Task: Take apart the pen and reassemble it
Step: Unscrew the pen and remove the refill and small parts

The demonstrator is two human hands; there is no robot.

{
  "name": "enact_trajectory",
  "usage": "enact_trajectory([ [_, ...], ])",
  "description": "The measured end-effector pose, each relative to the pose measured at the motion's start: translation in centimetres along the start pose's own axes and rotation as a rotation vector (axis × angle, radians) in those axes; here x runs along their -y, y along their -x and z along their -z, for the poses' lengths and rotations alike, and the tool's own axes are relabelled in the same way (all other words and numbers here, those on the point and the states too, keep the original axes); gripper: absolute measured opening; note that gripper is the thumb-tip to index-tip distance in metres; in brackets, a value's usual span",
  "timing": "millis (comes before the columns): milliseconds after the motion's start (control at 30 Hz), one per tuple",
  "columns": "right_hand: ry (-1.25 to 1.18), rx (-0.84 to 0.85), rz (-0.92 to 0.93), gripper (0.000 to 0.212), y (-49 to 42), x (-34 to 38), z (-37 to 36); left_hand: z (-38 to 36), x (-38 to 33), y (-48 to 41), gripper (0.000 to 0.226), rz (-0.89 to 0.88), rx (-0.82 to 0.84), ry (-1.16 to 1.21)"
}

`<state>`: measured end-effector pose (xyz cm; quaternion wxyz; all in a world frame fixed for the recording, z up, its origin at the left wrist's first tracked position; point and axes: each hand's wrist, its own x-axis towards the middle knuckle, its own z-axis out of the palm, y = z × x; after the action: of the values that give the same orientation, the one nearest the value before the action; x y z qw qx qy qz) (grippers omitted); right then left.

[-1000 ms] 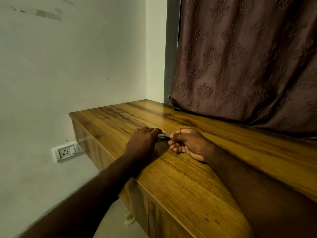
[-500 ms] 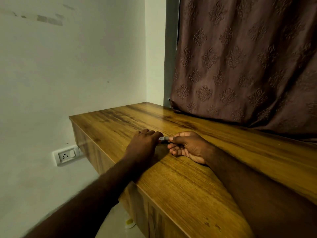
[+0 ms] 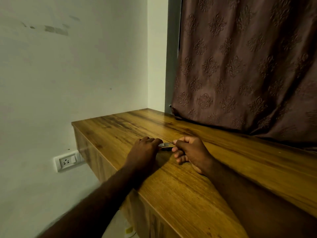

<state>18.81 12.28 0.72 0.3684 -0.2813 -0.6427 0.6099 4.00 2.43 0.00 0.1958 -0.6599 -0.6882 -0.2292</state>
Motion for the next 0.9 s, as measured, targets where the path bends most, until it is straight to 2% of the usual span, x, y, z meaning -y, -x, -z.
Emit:
enact_trajectory([
  [367, 0.120, -0.040, 0.083, 0.015, 0.1, -0.2, -0.6, 0.1, 0.2, 0.1, 0.038, 0.044, -0.011, 0.070],
  [900, 0.142, -0.149, 0.115, 0.012, 0.0, -0.1, -1.0, -0.2, 0.4, 0.2, 0.040, 0.050, -0.037, 0.105],
])
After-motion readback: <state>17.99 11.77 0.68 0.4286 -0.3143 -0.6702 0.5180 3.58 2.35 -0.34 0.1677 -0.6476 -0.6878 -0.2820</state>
